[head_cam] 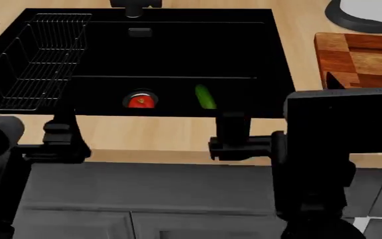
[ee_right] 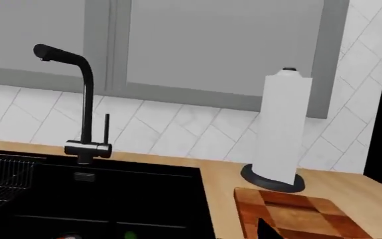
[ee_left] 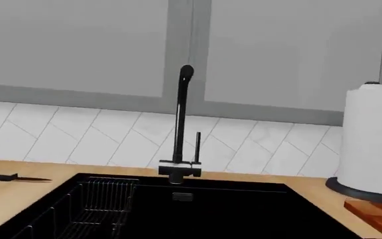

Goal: Pick the vegetables from the sink and place them on the cutting board.

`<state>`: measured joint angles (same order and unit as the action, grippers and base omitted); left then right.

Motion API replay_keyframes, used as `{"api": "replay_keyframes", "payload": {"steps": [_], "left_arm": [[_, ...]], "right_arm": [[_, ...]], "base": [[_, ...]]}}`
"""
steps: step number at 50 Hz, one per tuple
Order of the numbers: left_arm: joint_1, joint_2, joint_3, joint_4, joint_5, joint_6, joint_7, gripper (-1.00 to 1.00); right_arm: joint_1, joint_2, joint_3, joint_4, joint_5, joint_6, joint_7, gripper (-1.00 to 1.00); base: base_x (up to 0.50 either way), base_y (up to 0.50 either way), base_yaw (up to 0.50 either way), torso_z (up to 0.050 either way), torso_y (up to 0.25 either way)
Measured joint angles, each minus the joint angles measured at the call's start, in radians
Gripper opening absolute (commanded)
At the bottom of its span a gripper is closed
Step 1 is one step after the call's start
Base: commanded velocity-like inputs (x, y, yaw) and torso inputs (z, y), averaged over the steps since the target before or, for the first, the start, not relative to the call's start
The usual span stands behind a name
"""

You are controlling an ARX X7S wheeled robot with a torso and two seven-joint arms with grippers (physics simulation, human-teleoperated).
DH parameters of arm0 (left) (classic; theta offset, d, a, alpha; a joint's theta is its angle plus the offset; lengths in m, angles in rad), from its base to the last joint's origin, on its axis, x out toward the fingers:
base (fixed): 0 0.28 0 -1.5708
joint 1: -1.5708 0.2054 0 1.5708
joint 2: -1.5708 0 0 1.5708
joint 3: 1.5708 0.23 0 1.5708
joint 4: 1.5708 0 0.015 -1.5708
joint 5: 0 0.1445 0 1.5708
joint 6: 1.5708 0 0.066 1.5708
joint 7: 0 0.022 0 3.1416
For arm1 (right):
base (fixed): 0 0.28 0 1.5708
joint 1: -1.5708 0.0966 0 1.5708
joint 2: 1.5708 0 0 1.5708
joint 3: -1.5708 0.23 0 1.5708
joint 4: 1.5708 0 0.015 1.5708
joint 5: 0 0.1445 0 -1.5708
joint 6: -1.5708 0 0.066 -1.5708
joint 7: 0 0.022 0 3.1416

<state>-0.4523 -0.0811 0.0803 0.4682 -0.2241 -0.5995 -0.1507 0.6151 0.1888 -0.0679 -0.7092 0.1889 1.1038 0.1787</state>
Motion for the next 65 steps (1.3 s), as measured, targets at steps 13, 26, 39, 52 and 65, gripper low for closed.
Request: {"api": "replay_keyframes", "payload": {"steps": [13,26,39,52,65], "left_arm": [[-0.332,-0.015,0.073,-0.083,-0.014,-0.274,-0.046,1.0],[-0.524,-0.032,0.222,-0.32,0.011,-0.408,-0.024,1.0],[-0.553,-0.057,0.272,-0.428,0.016,-0.447,-0.018,1.0],[-0.55,-0.07,0.276,-0.471,0.01,-0.45,-0.02,1.0],[-0.523,-0.079,0.254,-0.482,-0.008,-0.404,-0.016,1.0]], "right_arm": [[0.399,0.098,-0.047,0.219,0.309,0.26,0.182,1.0],[0.53,0.134,-0.137,0.473,0.39,0.304,0.181,1.0],[0.539,0.154,-0.159,0.516,0.424,0.314,0.184,1.0],[0.528,0.166,-0.184,0.53,0.437,0.315,0.184,1.0],[0.508,0.171,-0.184,0.525,0.452,0.31,0.185,1.0]], "base": [[0.0,0.0,0.0,0.0,0.0],[0.48,0.0,0.0,0.0,0.0],[0.5,0.0,0.0,0.0,0.0],[0.5,0.01,0.0,0.0,0.001],[0.42,0.02,0.0,0.0,0.002]]}}
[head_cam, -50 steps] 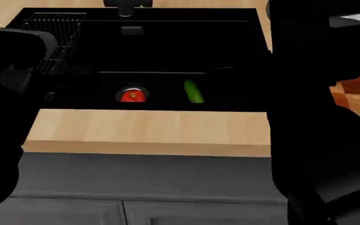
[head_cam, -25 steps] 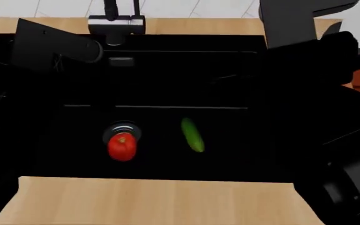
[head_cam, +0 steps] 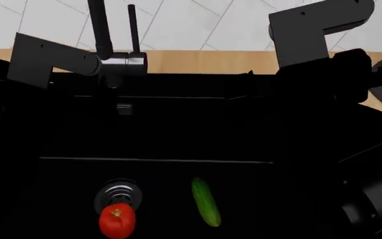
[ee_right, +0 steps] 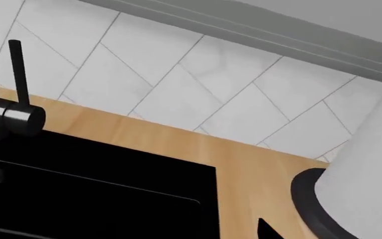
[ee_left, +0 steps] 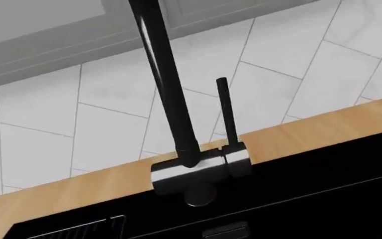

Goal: Pick the vegetables from the sink and place them on the cutting board.

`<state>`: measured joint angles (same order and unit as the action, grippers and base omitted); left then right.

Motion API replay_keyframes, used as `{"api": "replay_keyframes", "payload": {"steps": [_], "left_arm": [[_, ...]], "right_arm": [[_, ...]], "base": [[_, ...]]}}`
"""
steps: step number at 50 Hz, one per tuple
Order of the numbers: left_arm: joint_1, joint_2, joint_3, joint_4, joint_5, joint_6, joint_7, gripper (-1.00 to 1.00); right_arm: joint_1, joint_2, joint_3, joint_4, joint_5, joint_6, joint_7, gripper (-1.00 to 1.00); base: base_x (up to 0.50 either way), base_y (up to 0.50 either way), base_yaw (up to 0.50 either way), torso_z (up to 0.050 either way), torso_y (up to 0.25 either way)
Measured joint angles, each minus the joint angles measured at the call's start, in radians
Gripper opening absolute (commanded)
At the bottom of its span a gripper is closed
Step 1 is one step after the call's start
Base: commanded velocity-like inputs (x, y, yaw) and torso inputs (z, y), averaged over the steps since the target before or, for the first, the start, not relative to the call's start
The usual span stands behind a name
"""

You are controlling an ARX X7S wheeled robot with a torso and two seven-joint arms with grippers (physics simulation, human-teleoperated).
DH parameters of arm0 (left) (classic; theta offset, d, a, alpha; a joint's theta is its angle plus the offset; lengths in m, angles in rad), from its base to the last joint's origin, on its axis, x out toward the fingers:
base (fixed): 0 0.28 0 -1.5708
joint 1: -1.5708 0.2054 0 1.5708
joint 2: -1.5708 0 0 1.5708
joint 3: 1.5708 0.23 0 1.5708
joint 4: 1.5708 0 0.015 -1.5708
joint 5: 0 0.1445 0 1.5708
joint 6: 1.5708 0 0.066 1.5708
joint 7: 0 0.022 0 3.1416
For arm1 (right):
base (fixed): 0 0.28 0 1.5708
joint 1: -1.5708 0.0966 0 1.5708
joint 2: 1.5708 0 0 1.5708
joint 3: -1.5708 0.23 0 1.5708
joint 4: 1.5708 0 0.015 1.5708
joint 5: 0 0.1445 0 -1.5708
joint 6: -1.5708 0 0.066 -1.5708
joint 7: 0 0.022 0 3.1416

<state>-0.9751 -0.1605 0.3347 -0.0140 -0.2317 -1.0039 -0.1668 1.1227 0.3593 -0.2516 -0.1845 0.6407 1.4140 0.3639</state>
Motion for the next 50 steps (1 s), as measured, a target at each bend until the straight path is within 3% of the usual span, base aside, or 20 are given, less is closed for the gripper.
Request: {"api": "replay_keyframes", "payload": {"steps": [11,19,21,31,50], "left_arm": [[0.031,-0.018,0.002,0.006,-0.007,0.051,0.011,1.0],[0.013,-0.016,-0.011,-0.151,-0.009,0.066,0.012,1.0],[0.011,-0.016,-0.012,-0.208,-0.009,0.066,0.011,1.0],[0.023,-0.032,0.025,-0.112,0.004,0.057,0.0,1.0],[0.016,-0.033,0.081,-0.03,0.006,-0.012,0.017,1.0]], "right_arm": [[-0.025,-0.001,0.024,-0.013,0.02,0.002,0.008,1.0],[-0.038,-0.006,0.029,0.008,0.029,-0.012,0.013,1.0],[-0.036,-0.006,0.025,0.013,0.033,-0.008,0.009,1.0],[-0.028,-0.004,-0.002,0.025,0.049,-0.001,-0.007,1.0],[-0.011,-0.005,-0.033,0.054,0.094,0.054,-0.004,1.0]], "base": [[0.0,0.0,0.0,-0.005,-0.25],[0.06,0.0,-0.02,-0.007,-0.25],[0.03,0.01,-0.02,0.0,-0.026],[0.44,0.0,0.0,-0.014,-0.017],[0.06,0.0,0.0,-0.018,-0.021]]}}
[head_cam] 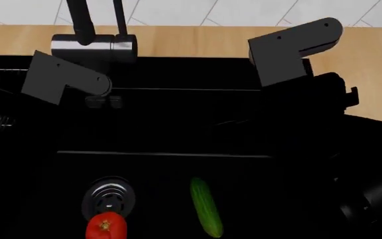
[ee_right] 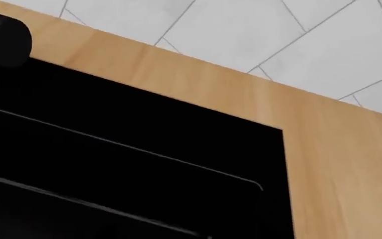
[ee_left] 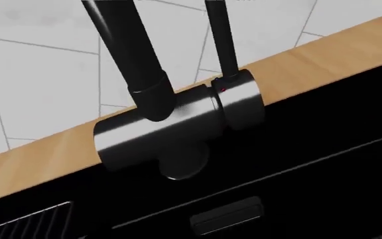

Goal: Pick the vegetables from the sink and place them on the cutting board.

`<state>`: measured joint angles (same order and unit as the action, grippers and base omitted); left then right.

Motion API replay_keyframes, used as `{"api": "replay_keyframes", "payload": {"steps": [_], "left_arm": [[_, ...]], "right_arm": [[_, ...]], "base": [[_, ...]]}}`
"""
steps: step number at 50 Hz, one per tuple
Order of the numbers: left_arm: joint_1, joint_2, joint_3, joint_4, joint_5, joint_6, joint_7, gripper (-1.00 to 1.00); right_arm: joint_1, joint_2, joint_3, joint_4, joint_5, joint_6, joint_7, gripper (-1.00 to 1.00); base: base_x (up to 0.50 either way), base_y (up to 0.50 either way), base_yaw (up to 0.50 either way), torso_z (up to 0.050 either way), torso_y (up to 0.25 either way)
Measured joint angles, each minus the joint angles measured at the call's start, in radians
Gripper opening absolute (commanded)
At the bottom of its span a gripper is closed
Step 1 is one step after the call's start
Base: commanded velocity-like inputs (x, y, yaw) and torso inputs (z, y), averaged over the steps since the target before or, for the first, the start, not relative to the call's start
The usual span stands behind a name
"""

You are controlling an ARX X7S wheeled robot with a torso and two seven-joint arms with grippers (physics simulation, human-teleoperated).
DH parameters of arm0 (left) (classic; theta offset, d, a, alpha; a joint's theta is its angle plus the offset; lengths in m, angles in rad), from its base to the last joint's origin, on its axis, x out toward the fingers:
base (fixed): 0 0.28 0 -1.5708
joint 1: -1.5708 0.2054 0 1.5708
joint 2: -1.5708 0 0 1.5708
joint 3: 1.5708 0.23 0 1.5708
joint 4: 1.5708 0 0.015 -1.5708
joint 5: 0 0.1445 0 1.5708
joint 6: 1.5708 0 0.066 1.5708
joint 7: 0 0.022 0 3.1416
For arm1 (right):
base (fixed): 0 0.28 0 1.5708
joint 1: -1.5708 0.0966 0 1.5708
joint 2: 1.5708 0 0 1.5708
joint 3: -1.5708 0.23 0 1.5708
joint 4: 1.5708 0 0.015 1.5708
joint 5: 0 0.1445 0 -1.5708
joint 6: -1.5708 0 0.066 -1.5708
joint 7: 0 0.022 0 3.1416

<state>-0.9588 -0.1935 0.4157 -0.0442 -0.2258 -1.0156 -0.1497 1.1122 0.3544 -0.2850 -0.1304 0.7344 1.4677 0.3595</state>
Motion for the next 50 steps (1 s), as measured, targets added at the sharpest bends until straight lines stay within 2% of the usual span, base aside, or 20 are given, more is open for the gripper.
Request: {"api": "replay_keyframes", "payload": {"steps": [14,25,35,50], "left_arm": [[-0.013,0.0,0.111,0.055,-0.024,-0.144,0.101,1.0],[-0.013,-0.125,0.294,0.134,-0.024,-0.195,0.179,1.0],[0.016,-0.24,0.426,0.226,-0.031,-0.199,0.245,1.0],[0.057,-0.315,0.472,0.343,-0.087,-0.196,0.315,1.0]], "right_arm": [[0.102,0.069,-0.117,0.098,0.418,0.061,0.263,1.0],[0.173,0.128,-0.237,0.168,0.708,0.071,0.429,1.0],[0.208,0.158,-0.299,0.182,0.817,0.051,0.488,1.0],[0.237,0.162,-0.364,0.198,0.862,0.025,0.503,1.0]], "base": [[0.03,0.01,0.0,-0.021,-0.025],[0.0,0.01,0.01,-0.005,-0.006],[0.0,0.0,0.0,0.0,0.0],[0.0,0.0,0.0,-0.001,-0.001]]}}
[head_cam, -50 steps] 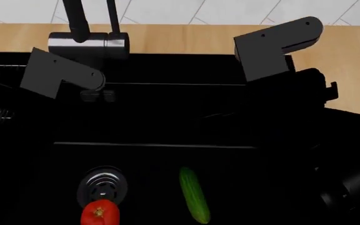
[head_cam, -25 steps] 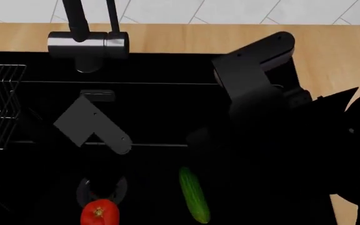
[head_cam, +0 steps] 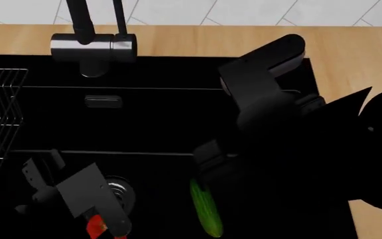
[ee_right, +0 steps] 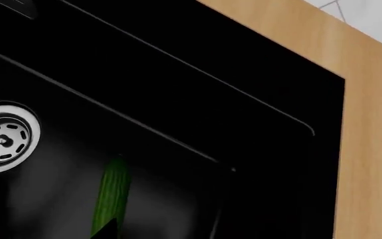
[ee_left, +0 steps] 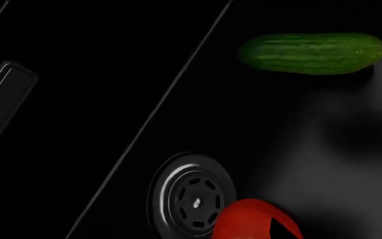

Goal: Pick the vegetables from the sink and place them on the cutting board.

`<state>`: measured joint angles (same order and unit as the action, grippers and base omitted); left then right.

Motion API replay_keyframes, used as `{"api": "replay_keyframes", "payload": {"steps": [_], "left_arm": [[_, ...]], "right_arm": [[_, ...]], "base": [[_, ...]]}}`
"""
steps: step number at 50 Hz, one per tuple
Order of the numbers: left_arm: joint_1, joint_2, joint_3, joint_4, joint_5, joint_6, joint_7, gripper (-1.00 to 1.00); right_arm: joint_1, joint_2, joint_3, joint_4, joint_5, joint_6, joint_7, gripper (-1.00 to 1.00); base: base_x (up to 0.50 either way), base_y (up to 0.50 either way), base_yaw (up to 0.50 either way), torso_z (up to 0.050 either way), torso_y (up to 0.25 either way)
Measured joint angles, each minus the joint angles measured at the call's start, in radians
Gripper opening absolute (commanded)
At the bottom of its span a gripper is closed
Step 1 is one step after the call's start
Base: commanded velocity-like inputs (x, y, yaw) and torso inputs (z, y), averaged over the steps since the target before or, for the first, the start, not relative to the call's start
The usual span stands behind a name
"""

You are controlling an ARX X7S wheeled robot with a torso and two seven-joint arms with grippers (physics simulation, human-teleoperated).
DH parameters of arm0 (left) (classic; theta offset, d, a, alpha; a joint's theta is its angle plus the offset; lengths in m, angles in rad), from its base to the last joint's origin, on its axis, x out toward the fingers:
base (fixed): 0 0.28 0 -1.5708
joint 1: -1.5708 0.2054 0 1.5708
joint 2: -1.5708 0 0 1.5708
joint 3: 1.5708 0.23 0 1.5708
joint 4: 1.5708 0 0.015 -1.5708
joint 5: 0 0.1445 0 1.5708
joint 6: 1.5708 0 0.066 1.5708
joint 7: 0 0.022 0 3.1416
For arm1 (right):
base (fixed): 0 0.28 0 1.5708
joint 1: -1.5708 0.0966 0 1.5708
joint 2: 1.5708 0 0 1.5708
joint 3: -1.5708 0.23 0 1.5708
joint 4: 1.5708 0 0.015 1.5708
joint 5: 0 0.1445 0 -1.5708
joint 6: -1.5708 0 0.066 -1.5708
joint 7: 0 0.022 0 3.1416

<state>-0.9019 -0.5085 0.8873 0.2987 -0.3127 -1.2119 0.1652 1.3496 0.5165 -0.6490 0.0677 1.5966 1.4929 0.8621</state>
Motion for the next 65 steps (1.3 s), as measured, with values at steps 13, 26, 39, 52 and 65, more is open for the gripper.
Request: {"api": "replay_keyframes", "payload": {"steps": [13,26,39,52,65], "left_arm": [[0.008,-0.012,0.0,0.036,-0.045,0.003,0.024,1.0],[0.0,0.002,0.062,-0.053,-0.039,0.033,0.03,1.0],[-0.016,0.028,0.158,-0.209,-0.014,0.115,0.044,1.0],[-0.028,0.042,0.201,-0.3,0.012,0.199,0.06,-1.0],[-0.022,0.035,0.162,-0.275,0.023,0.258,0.027,-1.0]], "right_arm": [[0.009,-0.006,-0.042,0.015,-0.008,-0.022,-0.022,1.0],[0.015,-0.007,-0.077,0.031,-0.017,-0.04,-0.046,1.0],[0.01,-0.007,-0.119,0.058,-0.07,-0.073,-0.116,1.0],[0.003,-0.013,-0.15,0.085,-0.109,-0.1,-0.164,1.0],[0.006,-0.009,-0.162,0.089,-0.11,-0.11,-0.168,1.0]], "base": [[0.0,0.01,0.0,-0.006,-0.005],[-0.01,0.0,0.01,-0.007,-0.005],[0.0,0.0,0.01,-0.011,-0.01],[0.02,0.01,0.0,-0.023,-0.025],[0.02,0.01,0.0,-0.027,-0.03]]}}
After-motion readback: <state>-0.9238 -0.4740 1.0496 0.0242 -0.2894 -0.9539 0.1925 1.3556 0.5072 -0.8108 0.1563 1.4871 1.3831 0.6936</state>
